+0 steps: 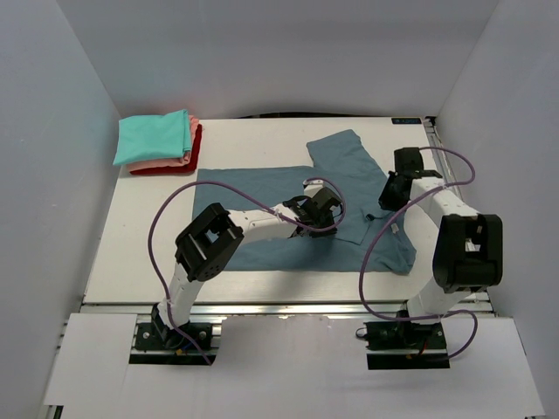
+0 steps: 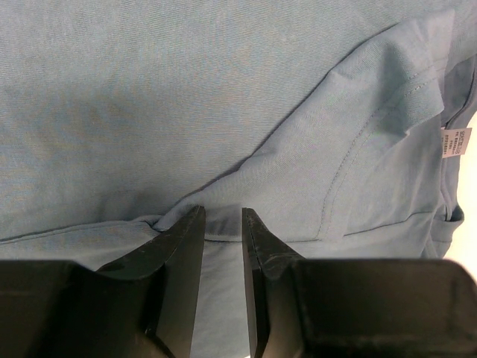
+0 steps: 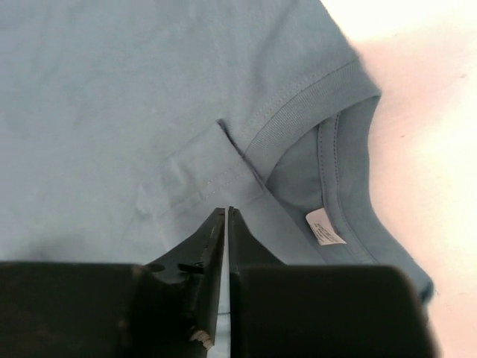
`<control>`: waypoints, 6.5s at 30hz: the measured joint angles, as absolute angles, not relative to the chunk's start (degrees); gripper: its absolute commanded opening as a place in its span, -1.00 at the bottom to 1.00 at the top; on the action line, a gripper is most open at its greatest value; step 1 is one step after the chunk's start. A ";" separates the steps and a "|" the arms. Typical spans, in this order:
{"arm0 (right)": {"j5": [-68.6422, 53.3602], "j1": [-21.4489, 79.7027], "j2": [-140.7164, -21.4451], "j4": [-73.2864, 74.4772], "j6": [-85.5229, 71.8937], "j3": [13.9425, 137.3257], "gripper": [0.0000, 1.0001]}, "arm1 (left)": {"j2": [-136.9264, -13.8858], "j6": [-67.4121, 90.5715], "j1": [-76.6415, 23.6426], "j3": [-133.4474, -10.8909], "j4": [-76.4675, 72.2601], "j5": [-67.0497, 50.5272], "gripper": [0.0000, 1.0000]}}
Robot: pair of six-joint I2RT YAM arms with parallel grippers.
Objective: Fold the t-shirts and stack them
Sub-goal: Fold the flattened tshirt in 1/3 of the way
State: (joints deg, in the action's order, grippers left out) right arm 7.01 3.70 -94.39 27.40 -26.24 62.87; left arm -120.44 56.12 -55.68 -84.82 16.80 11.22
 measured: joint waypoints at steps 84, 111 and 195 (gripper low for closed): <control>5.78 3.40 -95.94 27.46 -25.10 65.80 -1.00 | -120.44 55.96 -55.68 -84.82 16.80 11.18 -0.27; 4.32 3.40 -96.01 28.60 -25.61 65.80 -0.96 | -120.44 55.96 -55.68 -84.79 16.80 11.27 -0.27; 3.01 3.40 -89.95 32.05 -25.39 63.55 -1.00 | -120.27 55.51 -55.68 -84.79 17.52 11.53 -0.29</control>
